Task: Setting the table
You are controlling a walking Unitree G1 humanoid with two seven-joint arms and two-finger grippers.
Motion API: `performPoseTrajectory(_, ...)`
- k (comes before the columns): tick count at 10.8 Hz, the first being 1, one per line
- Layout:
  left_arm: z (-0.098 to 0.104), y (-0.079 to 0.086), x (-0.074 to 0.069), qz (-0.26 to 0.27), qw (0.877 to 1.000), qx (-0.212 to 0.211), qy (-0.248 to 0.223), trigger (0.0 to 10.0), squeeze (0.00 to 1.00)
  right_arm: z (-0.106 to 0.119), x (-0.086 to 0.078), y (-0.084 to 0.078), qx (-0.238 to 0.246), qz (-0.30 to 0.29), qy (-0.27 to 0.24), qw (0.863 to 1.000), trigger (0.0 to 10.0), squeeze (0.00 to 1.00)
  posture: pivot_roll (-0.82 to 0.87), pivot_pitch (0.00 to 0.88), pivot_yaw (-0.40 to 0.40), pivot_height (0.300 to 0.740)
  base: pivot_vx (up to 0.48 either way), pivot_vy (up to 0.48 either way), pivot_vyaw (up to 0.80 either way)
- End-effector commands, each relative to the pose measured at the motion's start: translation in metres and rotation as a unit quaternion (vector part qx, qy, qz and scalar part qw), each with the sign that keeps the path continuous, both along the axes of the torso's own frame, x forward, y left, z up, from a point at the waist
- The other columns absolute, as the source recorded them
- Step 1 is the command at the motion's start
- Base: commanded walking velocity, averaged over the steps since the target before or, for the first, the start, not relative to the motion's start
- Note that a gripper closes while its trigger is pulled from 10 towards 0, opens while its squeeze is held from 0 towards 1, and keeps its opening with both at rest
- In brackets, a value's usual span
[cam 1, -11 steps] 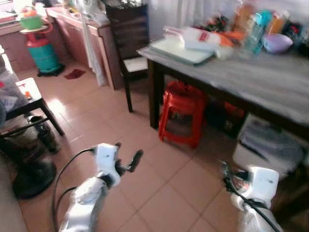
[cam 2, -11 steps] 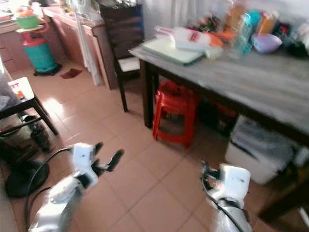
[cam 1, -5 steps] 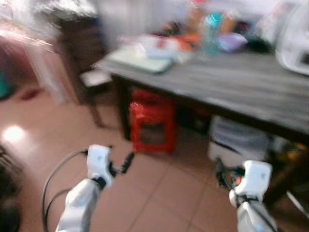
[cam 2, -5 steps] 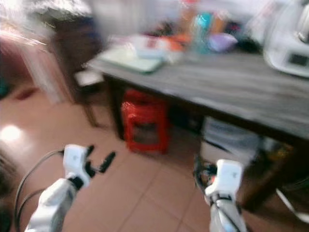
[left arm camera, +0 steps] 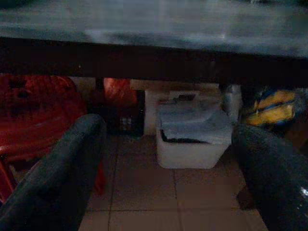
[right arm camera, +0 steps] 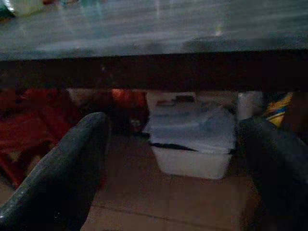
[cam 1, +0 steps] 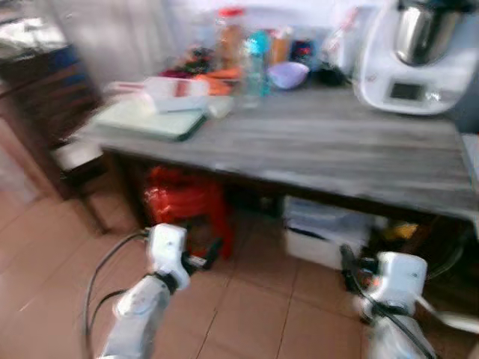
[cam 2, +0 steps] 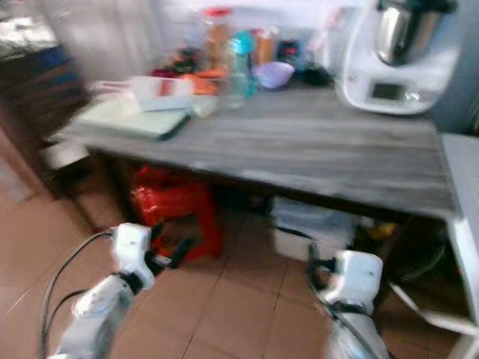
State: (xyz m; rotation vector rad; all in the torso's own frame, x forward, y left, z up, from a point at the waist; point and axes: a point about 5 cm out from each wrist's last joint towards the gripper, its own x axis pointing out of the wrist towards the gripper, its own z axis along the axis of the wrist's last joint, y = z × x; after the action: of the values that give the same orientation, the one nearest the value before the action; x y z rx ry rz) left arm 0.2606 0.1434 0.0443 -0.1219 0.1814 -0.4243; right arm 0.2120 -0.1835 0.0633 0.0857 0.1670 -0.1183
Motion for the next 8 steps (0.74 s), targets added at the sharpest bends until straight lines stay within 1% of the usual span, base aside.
performPoseTrajectory(1,0.0012,-0.004,0.0022,-0.001,1.0,0.002,0.001,10.0,0.0,0.0004,-0.0001,-0.0043,-0.008,-0.003,0.0,1.0,10.0,0.0,0.02,0.0,0.071,0.74,0.0,0.0,0.0)
performPoseTrajectory(3,-0.0023,-0.0017,0.0053,0.038,0.999,0.025,0.011,10.0,0.0,-0.0001,0.001,-0.0039,-0.008,-0.004,-0.001,1.0,10.0,0.0,0.02,0.0,0.07,0.74,0.0,0.0,0.0)
performPoseTrajectory(4,-0.0028,-0.0008,0.0066,0.048,0.998,0.034,0.012,10.0,0.0,-0.0003,0.0007,-0.0046,-0.007,-0.006,-0.002,1.0,10.0,0.0,0.02,0.0,0.07,0.74,0.0,0.0,0.0)
performPoseTrajectory(7,-0.0042,-0.0016,0.0077,0.059,0.997,0.046,0.015,10.0,0.0,-0.001,0.0002,-0.0046,-0.007,-0.008,-0.001,1.0,10.0,0.0,0.02,0.0,0.07,0.74,0.0,0.0,0.0)
performPoseTrajectory(8,-0.0047,-0.0022,0.0072,0.06,0.997,0.047,0.015,10.0,0.0,-0.0014,-0.0001,-0.0047,-0.007,-0.009,-0.001,1.0,10.0,0.0,0.02,0.0,0.07,0.74,-0.266,0.0,0.0)
